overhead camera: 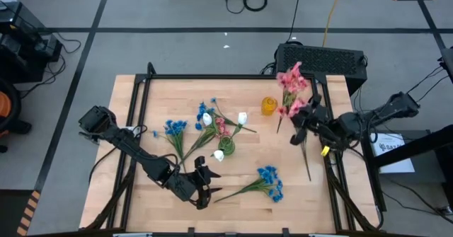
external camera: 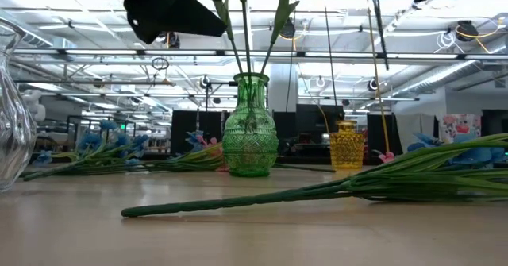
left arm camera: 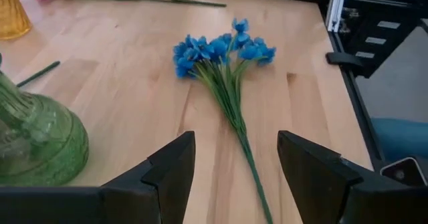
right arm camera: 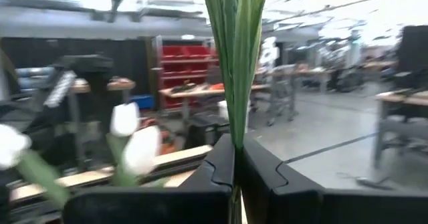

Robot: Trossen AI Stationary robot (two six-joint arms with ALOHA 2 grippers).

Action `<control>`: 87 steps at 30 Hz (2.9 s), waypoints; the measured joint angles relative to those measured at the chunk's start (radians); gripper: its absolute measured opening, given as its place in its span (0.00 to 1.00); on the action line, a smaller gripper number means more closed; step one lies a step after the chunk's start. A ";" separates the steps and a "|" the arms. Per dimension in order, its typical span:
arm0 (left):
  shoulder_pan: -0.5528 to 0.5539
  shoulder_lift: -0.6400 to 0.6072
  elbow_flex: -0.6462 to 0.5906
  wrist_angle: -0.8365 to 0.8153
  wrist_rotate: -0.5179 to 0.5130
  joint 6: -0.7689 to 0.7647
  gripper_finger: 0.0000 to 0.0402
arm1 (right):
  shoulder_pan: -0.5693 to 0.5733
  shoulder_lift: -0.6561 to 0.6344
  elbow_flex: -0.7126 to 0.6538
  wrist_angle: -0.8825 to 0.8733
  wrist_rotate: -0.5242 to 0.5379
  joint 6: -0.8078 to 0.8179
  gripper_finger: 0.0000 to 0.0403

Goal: Sort flowers into vase by color
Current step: Put the center pink flowers into the yellow vase

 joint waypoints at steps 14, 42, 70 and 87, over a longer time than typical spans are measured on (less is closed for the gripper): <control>0.013 0.001 0.000 0.022 -0.049 0.033 0.54 | -0.406 0.059 0.000 0.066 -0.129 -0.002 0.00; 0.020 0.001 0.000 0.018 -0.070 0.073 0.54 | -0.767 0.415 0.000 0.183 -0.325 0.107 0.00; 0.017 0.002 0.000 0.017 -0.065 0.069 0.54 | -0.768 0.506 0.000 0.040 -0.323 0.183 0.05; 0.014 0.002 -0.001 0.013 -0.065 0.060 0.54 | -0.757 0.485 0.000 -0.026 -0.322 0.231 0.30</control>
